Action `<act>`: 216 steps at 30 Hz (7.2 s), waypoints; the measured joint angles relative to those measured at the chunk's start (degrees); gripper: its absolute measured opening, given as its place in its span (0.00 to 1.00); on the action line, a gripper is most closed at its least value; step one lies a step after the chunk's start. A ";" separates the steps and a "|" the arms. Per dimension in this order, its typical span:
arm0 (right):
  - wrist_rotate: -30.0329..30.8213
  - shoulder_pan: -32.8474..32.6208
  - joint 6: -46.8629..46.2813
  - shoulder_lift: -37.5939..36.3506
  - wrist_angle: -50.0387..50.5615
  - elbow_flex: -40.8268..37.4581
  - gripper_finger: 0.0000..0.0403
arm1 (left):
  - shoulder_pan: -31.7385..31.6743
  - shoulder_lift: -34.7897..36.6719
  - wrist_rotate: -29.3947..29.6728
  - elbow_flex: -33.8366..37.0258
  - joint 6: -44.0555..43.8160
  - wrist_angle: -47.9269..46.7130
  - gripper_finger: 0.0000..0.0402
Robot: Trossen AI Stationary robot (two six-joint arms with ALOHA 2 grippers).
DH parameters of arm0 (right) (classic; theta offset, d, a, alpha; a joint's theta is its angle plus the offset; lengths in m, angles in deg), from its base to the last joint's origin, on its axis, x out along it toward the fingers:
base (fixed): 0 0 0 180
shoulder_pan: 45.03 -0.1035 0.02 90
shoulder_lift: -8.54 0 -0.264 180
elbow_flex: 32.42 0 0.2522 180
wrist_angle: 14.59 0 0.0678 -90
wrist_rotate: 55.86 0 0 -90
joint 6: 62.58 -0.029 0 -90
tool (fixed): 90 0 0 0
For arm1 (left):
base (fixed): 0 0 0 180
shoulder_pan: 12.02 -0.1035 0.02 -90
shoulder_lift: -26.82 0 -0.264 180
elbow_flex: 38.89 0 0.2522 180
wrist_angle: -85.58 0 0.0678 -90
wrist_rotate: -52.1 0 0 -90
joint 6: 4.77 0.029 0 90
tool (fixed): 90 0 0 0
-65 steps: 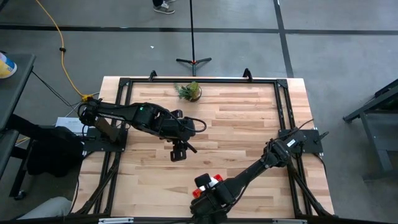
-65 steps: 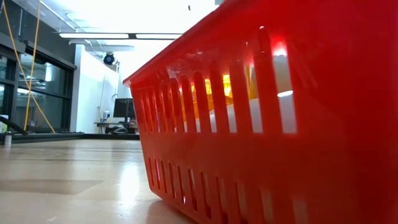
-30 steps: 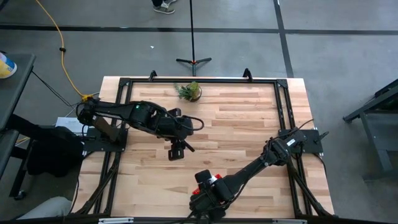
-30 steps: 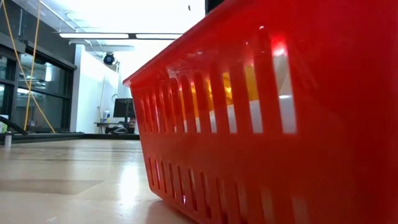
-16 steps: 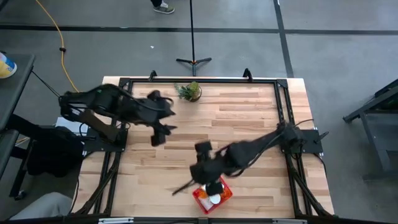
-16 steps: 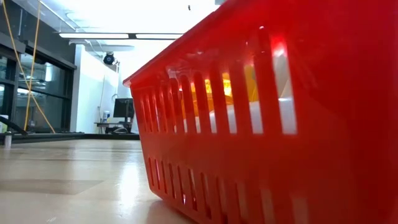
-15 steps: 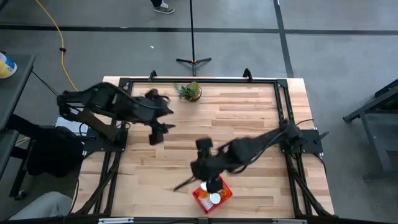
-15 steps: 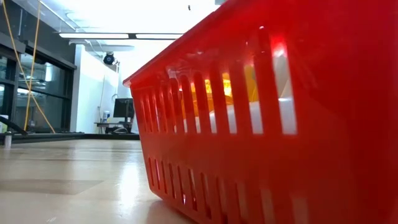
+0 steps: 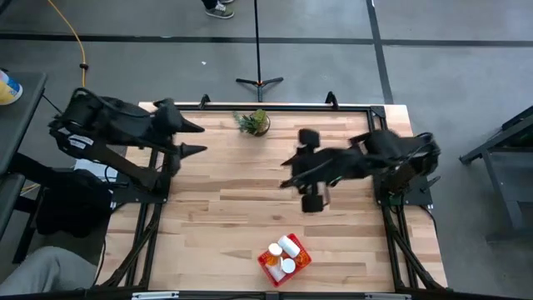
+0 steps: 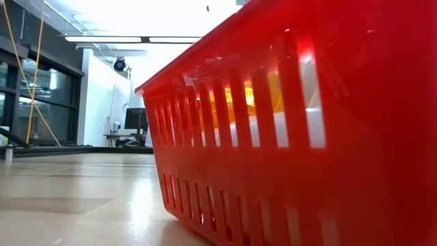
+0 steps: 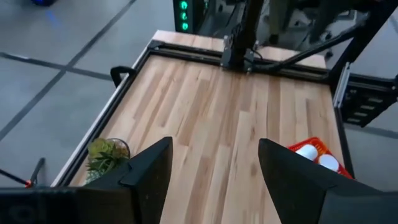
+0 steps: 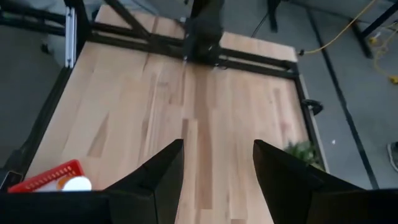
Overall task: Pick and place pill bottles into a basket
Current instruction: Return to Home Position
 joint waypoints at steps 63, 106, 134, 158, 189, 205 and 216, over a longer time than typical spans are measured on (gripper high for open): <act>34.79 -20.52 -11.95 -74.45 -48.27 -83.55 0.38 | 0.02 68.01 -14.92 73.72 11.41 52.51 0.67; 31.13 -19.55 -1.39 -96.17 -93.79 -121.80 0.33 | 0.00 69.74 -13.70 85.95 11.92 57.65 0.67; 21.84 3.04 -3.01 -96.15 -101.11 -130.27 0.33 | 0.00 69.76 -11.11 86.99 11.44 59.45 0.67; -18.66 26.95 -21.11 -96.04 -76.94 -130.27 0.33 | 0.00 69.76 -10.74 87.03 -0.01 46.73 0.67; -24.83 28.90 -18.71 -96.04 -72.11 -130.22 0.33 | -0.02 69.74 -14.45 109.47 25.52 83.18 0.67; -25.17 28.92 -19.78 -96.02 -68.26 -130.22 0.33 | -4.89 69.61 -17.09 112.43 25.64 84.97 0.67; -24.30 28.91 -19.53 -96.04 -64.66 -130.22 0.33 | -22.92 68.39 -41.21 112.48 17.77 79.43 0.67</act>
